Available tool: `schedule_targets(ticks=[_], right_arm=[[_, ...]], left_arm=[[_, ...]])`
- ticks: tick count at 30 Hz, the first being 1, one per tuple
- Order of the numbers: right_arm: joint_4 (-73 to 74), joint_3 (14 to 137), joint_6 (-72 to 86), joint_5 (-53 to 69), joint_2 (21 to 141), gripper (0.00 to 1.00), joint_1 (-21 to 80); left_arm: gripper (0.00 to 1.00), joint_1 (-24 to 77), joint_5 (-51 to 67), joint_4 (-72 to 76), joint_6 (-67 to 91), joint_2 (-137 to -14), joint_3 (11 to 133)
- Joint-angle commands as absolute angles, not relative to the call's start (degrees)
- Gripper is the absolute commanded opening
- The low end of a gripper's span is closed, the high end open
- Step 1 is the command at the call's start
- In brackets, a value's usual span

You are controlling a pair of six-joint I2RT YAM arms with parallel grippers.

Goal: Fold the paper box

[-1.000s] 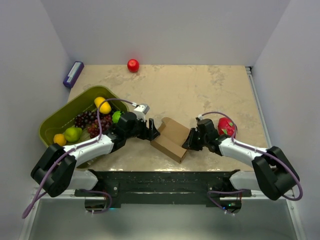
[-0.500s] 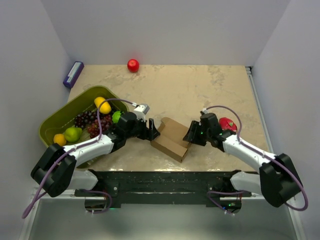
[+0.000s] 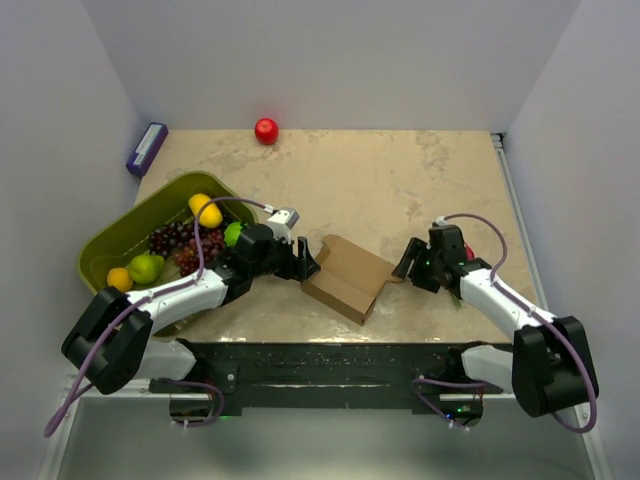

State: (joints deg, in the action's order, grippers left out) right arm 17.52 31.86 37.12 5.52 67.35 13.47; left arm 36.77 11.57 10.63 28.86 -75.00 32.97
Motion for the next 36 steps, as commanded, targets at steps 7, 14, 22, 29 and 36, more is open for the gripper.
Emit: schedule_targets(ticks=[7, 14, 22, 29, 36], right_arm=[[4.59, 24.88, 41.48, 6.85, 66.89, 0.63, 13.18], [0.09, 21.89, 41.83, 12.91, 66.62, 0.48, 13.18], [-5.19, 19.86, 38.85, 16.08, 61.81, 0.02, 13.18], [-2.99, 18.81, 36.48, 17.14, 51.97, 0.00, 13.27], [2.19, 17.40, 34.63, 19.07, 42.38, 0.00, 13.36]], left_arm=[[0.72, 36.83, 12.04, 10.90, 27.51, -74.44, 33.57], [0.72, 36.91, 11.95, 11.07, 27.60, -74.53, 33.57], [0.72, 36.91, 10.99, 10.37, 28.12, -74.97, 33.93], [0.72, 36.83, 11.16, 10.46, 28.91, -75.94, 34.54], [0.72, 36.83, 10.55, 10.55, 29.97, -76.03, 34.45]])
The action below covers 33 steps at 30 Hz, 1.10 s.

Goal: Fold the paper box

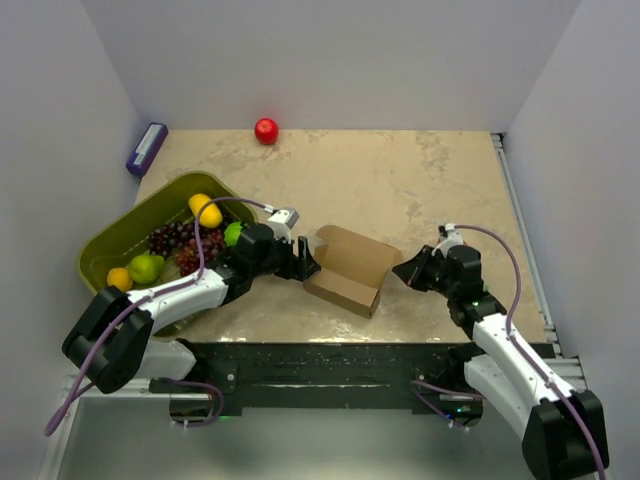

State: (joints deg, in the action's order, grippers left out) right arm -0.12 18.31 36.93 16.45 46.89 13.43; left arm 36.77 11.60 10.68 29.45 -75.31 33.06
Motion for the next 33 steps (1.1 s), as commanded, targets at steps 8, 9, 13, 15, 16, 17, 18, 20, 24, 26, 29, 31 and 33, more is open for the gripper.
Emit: schedule_targets(ticks=[8, 9, 13, 15, 16, 17, 18, 20, 24, 26, 29, 31, 33], right_arm=[[6.41, 15.29, 33.14, 23.55, 33.93, 0.00, 13.36], [6.85, 15.29, 32.87, 23.99, 32.62, 0.00, 13.45], [7.56, 15.29, 31.99, 25.58, 30.94, 0.00, 13.62], [7.73, 15.73, 31.73, 25.93, 31.02, 0.00, 13.89], [8.00, 15.91, 31.29, 25.93, 31.37, 0.00, 13.97], [8.43, 16.17, 31.12, 25.84, 31.38, 0.00, 14.15], [8.79, 16.78, 30.94, 25.58, 31.38, 0.00, 14.15], [10.01, 17.75, 30.15, 24.79, 31.03, 0.00, 14.24], [12.21, 19.33, 28.13, 24.26, 30.59, 0.00, 14.15], [12.66, 19.69, 27.78, 24.34, 30.32, 0.00, 14.15], [12.57, 19.60, 27.77, 24.08, 30.15, 0.00, 14.15], [12.31, 19.60, 27.69, 24.34, 30.23, 0.00, 14.15], [12.30, 19.77, 27.51, 24.43, 30.23, 0.00, 14.15]], left_arm=[[0.72, 36.83, 10.99, 11.69, 31.29, -77.17, 34.89], [0.72, 36.83, 11.07, 11.78, 31.46, -77.25, 34.89], [0.72, 36.83, 11.08, 12.22, 32.17, -77.96, 34.89], [0.72, 36.91, 11.07, 12.57, 32.17, -77.96, 34.89], [0.72, 36.83, 11.07, 12.74, 32.34, -78.05, 35.07], [0.72, 36.91, 11.25, 12.92, 32.26, -77.96, 35.07], [0.73, 36.83, 11.86, 13.09, 32.26, -78.05, 35.16], [0.76, 36.83, 12.30, 13.45, 31.82, -78.05, 35.42], [0.84, 36.83, 12.48, 12.31, 30.07, -76.82, 37.52], [0.89, 36.74, 11.78, 10.73, 29.18, -76.12, 38.49], [0.92, 36.74, 10.38, 8.71, 27.69, -74.18, 39.72], [0.94, 36.65, 9.58, 7.39, 26.90, -72.69, 40.08], [0.95, 36.65, 9.05, 7.21, 26.11, -71.46, 39.64]])
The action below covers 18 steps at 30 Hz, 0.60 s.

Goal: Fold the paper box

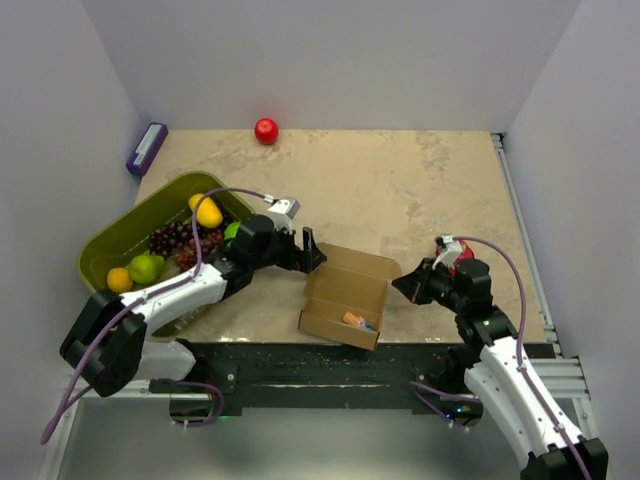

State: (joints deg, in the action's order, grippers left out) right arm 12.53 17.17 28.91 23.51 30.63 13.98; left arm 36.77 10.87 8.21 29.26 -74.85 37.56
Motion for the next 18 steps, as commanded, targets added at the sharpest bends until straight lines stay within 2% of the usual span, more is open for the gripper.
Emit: schedule_targets(ticks=[1, 12, 18], right_arm=[[12.22, 19.69, 27.51, 24.35, 30.32, 0.00, 14.15], [12.13, 20.04, 27.34, 23.91, 30.85, 0.00, 14.15], [12.57, 20.65, 27.25, 23.38, 30.85, 0.00, 14.24]], left_arm=[[0.95, 36.65, 9.23, 7.38, 25.93, -71.19, 39.46], [0.89, 36.91, 13.27, 6.60, 29.18, -69.78, 35.59], [0.79, 38.93, 13.71, 4.66, 29.27, -70.57, 35.86]])
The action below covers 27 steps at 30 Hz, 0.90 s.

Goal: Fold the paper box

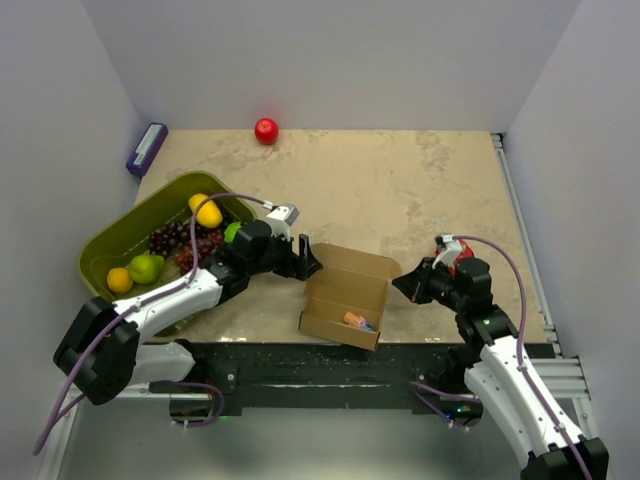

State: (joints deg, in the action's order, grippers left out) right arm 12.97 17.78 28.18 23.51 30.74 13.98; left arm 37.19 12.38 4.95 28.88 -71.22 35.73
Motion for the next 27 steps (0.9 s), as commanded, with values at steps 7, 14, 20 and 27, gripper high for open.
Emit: schedule_targets(ticks=[7, 14, 20, 27], right_arm=[[12.66, 22.76, 26.89, 21.36, 30.93, 0.00, 14.24], [10.81, 23.55, 27.33, 19.87, 31.38, 0.00, 14.33], [8.35, 24.70, 28.12, 17.41, 30.94, 0.00, 14.50], [1.78, 25.22, 28.74, 13.45, 31.64, 0.00, 15.29]], left_arm=[[0.39, 43.76, 10.12, 0.18, 27.86, -74.97, 40.16], [0.10, 46.76, 5.02, -5.01, 27.42, -76.64, 43.50], [0.09, 48.08, 1.15, -4.92, 27.34, -79.27, 46.75], [0.10, 48.16, -7.20, -3.17, 23.39, -81.12, 52.55]])
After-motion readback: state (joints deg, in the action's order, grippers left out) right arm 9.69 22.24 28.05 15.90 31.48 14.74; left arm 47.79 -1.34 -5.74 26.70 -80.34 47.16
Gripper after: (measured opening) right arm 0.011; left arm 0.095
